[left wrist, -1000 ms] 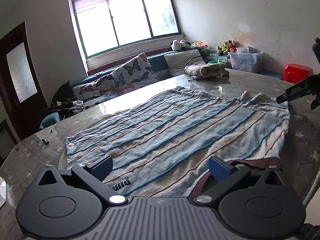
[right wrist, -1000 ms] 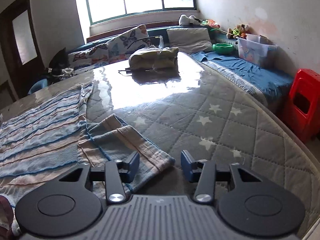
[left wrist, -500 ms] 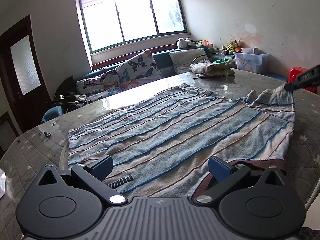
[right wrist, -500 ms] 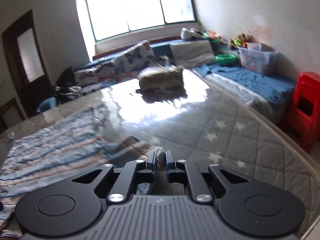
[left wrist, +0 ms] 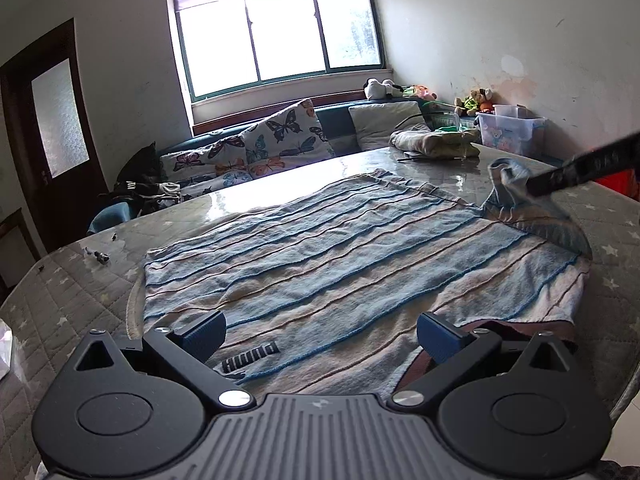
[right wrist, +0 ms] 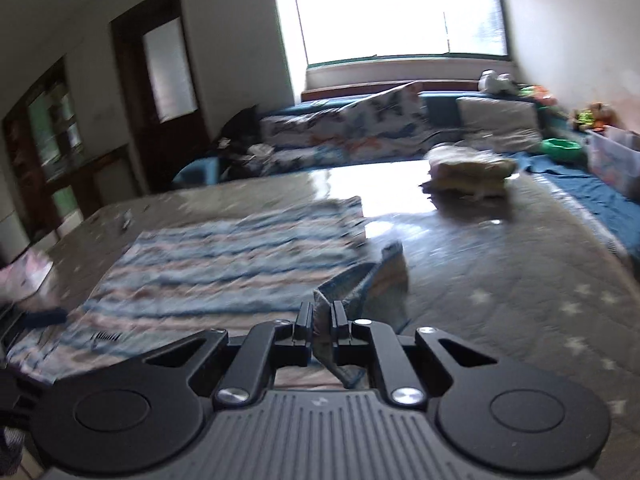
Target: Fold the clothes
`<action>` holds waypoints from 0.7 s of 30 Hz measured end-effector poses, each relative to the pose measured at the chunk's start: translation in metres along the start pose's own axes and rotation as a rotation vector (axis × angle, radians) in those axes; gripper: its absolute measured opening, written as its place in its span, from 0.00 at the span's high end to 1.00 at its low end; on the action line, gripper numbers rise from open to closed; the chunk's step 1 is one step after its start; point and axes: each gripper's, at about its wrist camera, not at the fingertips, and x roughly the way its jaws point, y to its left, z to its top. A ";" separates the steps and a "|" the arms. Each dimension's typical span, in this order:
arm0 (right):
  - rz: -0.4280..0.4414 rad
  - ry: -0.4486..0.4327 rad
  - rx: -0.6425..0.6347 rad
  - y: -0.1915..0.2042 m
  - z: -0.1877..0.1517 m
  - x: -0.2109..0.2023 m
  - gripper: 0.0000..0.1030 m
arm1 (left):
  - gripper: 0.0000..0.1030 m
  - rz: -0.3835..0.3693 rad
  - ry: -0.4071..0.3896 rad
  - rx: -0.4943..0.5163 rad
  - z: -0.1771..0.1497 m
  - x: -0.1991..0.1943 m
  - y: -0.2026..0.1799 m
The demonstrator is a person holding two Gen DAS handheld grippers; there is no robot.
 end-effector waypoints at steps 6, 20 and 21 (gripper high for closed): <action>0.082 0.057 0.000 0.018 -0.009 0.016 0.89 | 0.00 -0.006 0.010 -0.003 0.000 0.003 -0.002; 0.011 0.137 -0.108 -0.015 0.022 0.051 0.85 | 0.00 -0.077 -0.021 0.058 0.025 0.018 -0.034; 0.004 0.149 -0.124 -0.018 0.025 0.058 0.85 | 0.00 -0.084 -0.020 0.064 0.028 0.022 -0.038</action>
